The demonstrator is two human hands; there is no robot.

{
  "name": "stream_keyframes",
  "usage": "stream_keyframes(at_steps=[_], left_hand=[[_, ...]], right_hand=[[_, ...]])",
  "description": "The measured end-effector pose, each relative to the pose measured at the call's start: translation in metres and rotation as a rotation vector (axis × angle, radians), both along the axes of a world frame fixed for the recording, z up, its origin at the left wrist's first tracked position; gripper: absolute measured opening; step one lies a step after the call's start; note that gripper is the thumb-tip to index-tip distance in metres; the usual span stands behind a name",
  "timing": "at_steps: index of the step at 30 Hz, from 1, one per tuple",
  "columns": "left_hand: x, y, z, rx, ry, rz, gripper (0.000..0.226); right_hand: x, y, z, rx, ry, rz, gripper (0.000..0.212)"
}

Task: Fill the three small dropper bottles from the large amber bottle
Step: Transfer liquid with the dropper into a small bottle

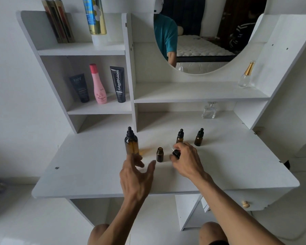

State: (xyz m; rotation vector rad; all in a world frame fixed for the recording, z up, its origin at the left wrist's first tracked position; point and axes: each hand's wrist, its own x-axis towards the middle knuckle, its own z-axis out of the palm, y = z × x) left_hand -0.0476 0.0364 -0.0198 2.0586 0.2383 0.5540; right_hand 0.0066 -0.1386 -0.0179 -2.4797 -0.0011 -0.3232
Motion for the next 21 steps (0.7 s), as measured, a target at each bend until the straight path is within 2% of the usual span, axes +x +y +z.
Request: stream_keyframes(at_steps=[4,7,10,13,15,19,21], left_hand=[[0.014,0.014,0.009,-0.027,-0.036,0.129,0.056],[0.031,0.023,0.007,-0.071,0.02,0.076,0.08],[0.042,0.027,0.002,-0.089,0.08,-0.004,0.089],[0.047,0.029,-0.001,-0.119,0.084,-0.04,0.084],[0.049,0.03,-0.002,-0.127,0.071,-0.046,0.072],[0.05,0.028,-0.002,-0.15,0.047,-0.056,0.051],[0.05,0.029,-0.002,-0.161,0.035,-0.057,0.047]], right_hand=[[-0.001,-0.002,0.002,-0.028,0.016,0.015,0.04],[-0.002,-0.002,0.004,-0.041,0.013,0.017,0.041],[-0.003,-0.003,0.009,-0.06,0.026,0.019,0.043],[-0.007,-0.003,0.017,-0.095,0.014,0.02,0.042],[-0.009,0.003,0.028,-0.105,-0.044,0.02,0.039],[-0.008,0.031,0.063,-0.032,-0.196,0.097,0.032],[-0.004,0.051,0.081,-0.006,-0.193,0.167,0.033]])
